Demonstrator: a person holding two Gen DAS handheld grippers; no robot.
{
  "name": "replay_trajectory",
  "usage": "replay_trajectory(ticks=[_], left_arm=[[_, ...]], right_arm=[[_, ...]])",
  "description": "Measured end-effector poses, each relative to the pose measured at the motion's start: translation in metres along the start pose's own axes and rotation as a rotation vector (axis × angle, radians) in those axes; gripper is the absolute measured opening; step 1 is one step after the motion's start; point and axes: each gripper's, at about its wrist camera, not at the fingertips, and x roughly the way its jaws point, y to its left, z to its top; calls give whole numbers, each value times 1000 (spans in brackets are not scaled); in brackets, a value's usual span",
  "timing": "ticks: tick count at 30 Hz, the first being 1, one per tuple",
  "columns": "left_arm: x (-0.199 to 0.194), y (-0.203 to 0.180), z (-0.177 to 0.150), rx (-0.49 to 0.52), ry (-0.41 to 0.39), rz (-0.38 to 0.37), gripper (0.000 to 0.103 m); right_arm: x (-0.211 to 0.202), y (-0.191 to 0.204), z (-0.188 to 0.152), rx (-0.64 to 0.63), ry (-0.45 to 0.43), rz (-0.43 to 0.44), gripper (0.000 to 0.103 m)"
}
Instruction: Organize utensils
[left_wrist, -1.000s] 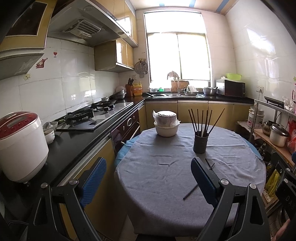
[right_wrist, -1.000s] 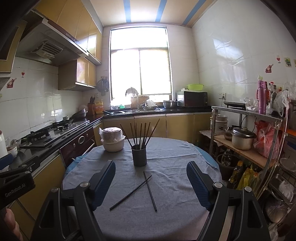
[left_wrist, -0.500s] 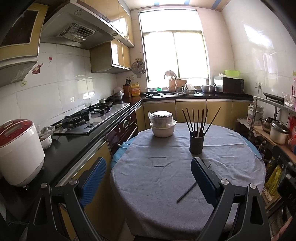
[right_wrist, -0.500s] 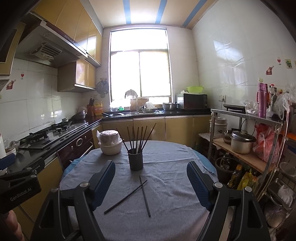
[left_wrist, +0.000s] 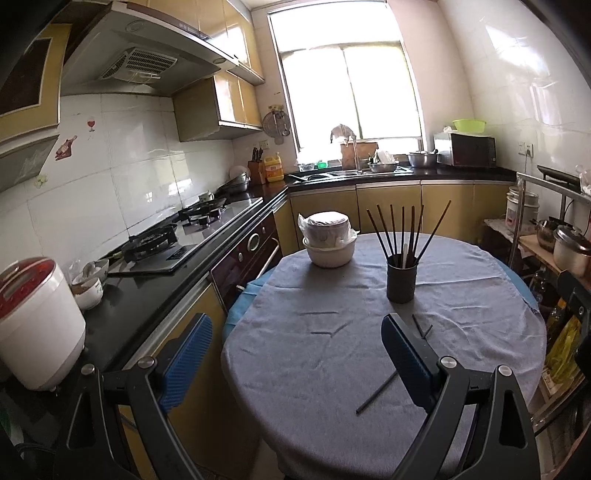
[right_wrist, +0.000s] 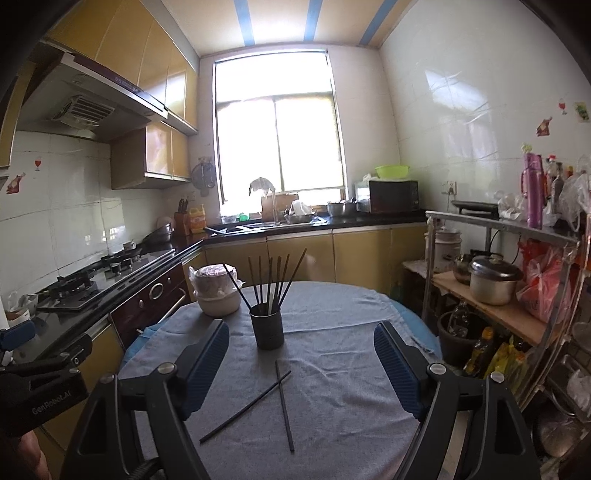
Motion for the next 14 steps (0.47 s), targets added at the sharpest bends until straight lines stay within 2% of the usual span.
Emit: replay_trajectory(ticks=[7, 14], left_arm=[[28, 0, 22, -23, 10, -28, 93], [91, -7, 23, -24, 60, -119, 93]], right_arm=[[39, 10, 11, -20, 32, 9, 83], [100, 10, -1, -7, 123, -11, 83]])
